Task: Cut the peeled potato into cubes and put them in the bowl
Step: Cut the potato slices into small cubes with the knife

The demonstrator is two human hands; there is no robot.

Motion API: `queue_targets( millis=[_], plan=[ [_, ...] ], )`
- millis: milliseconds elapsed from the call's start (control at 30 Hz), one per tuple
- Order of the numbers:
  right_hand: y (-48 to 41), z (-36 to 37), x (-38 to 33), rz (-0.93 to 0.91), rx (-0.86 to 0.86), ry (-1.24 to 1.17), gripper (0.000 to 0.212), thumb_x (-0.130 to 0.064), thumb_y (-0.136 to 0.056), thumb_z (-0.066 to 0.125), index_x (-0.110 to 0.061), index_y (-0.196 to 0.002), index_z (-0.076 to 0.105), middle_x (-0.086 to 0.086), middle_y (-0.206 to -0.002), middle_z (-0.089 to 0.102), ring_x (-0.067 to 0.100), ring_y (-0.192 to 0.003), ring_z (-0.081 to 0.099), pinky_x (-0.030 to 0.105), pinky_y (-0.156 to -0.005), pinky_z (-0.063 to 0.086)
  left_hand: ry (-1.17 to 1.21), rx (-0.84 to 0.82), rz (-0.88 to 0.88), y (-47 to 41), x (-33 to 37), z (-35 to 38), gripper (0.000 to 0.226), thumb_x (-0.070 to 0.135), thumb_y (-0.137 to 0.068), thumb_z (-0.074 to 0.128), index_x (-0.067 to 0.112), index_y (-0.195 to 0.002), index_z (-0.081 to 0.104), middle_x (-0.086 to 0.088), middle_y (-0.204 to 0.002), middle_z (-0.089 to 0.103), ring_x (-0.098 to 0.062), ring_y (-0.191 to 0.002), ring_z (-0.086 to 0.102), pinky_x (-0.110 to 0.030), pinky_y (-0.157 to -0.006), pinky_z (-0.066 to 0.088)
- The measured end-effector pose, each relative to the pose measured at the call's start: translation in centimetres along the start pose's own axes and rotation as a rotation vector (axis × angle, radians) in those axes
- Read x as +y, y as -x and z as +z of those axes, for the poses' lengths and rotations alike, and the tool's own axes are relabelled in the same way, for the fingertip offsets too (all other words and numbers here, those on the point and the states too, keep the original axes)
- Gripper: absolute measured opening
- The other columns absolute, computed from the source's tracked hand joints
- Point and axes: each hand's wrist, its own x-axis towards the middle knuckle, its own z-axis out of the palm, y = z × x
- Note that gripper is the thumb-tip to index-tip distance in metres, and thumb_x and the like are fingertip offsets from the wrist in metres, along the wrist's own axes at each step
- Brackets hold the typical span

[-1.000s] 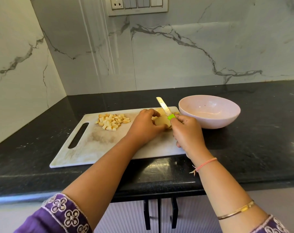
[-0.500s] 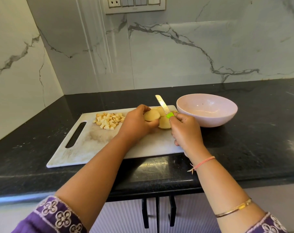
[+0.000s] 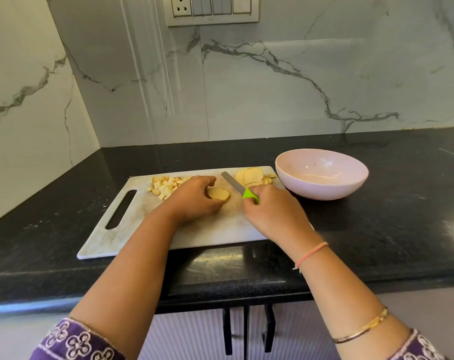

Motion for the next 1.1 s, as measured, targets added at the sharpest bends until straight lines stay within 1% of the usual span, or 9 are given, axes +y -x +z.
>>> queue_targets(
  millis=[167,400,533,600,667,733,833,1000,1100],
  plan=[
    [0.1,-0.8,-1.6,-0.018,-0.103,0.160,0.020,-0.030,-0.093,0.043,-0.016,-0.080,0.052,-0.003,-0.064,0.041,0.024,-0.073,0.048,0.028,-0.057,0.032,0.009,0.001,-0.020,0.0,-0.2,-0.2,0.059,0.028,-0.089,0.063,0.017,-0.142,0.041,0.000,-0.139,0.050,-0.015,-0.121,0.049,-0.020,-0.093,0.035],
    [-1.0,-2.1,-3.7,0.011,-0.176,0.246,0.025,-0.024,-0.090,0.047,-0.018,-0.066,0.041,0.001,-0.068,0.047,0.017,-0.062,0.045,0.024,-0.049,0.027,0.044,0.007,-0.032,0.1,-0.1,-0.2,0.056,0.024,-0.088,0.063,0.016,-0.140,0.044,-0.001,-0.136,0.052,-0.014,-0.118,0.051,-0.018,-0.090,0.036],
    [-1.1,-2.2,-4.7,-0.021,-0.173,0.339,0.029,-0.023,-0.090,0.048,-0.020,-0.064,0.036,0.001,-0.070,0.048,0.023,-0.071,0.050,0.023,-0.049,0.026,0.065,0.001,-0.049,0.2,0.0,0.0,0.056,0.025,-0.088,0.064,0.016,-0.139,0.045,0.000,-0.133,0.055,-0.013,-0.111,0.052,-0.020,-0.090,0.038],
    [-0.9,-2.1,-4.9,-0.056,-0.150,0.389,0.024,-0.025,-0.091,0.048,-0.018,-0.069,0.040,0.002,-0.077,0.051,0.023,-0.072,0.049,0.023,-0.053,0.030,0.070,0.008,-0.051,0.1,0.2,0.0,0.056,0.025,-0.087,0.065,0.016,-0.139,0.046,-0.001,-0.131,0.056,-0.012,-0.106,0.052,-0.021,-0.090,0.039],
    [-0.5,-2.0,-5.0,-0.112,-0.123,0.431,0.015,-0.027,-0.093,0.047,-0.016,-0.083,0.046,0.004,-0.085,0.052,0.023,-0.073,0.046,0.026,-0.058,0.033,0.071,0.016,-0.055,-0.1,0.2,-0.1,0.056,0.024,-0.086,0.065,0.016,-0.138,0.046,-0.001,-0.130,0.056,-0.011,-0.103,0.051,-0.021,-0.089,0.040],
    [0.2,-2.1,-5.1,-0.138,-0.135,0.451,0.011,-0.026,-0.094,0.045,-0.017,-0.087,0.046,0.003,-0.079,0.050,0.022,-0.072,0.045,0.026,-0.055,0.032,0.071,0.011,-0.064,-0.2,0.3,-0.1,0.055,0.023,-0.087,0.065,0.016,-0.138,0.046,0.000,-0.131,0.055,-0.010,-0.102,0.050,-0.020,-0.088,0.039],
    [1.3,-2.6,-5.3,-0.168,-0.159,0.472,0.018,-0.024,-0.094,0.044,-0.016,-0.078,0.040,0.000,-0.066,0.038,0.020,-0.066,0.042,0.024,-0.047,0.025,0.071,0.015,-0.077,-0.1,0.1,-0.3,0.054,0.023,-0.087,0.065,0.016,-0.138,0.046,-0.001,-0.131,0.055,-0.011,-0.102,0.051,-0.020,-0.087,0.040],
    [3.7,-4.1,-5.9,-0.200,-0.193,0.473,0.036,-0.024,-0.093,0.045,-0.019,-0.063,0.025,-0.002,-0.064,0.036,0.012,-0.053,0.032,0.025,-0.046,0.021,0.073,0.020,-0.090,0.2,-0.2,-0.4,0.054,0.024,-0.088,0.065,0.016,-0.138,0.046,-0.001,-0.132,0.055,-0.013,-0.111,0.052,-0.020,-0.087,0.038],
    [4.6,-5.1,-5.8,-0.176,-0.200,0.485,0.034,-0.027,-0.092,0.045,-0.020,-0.063,0.029,-0.003,-0.064,0.037,0.010,-0.053,0.032,0.026,-0.046,0.021,0.076,0.008,-0.086,0.5,-0.3,0.0,0.054,0.024,-0.088,0.065,0.016,-0.138,0.046,-0.001,-0.133,0.054,-0.014,-0.112,0.052,-0.020,-0.089,0.039]
  ],
)
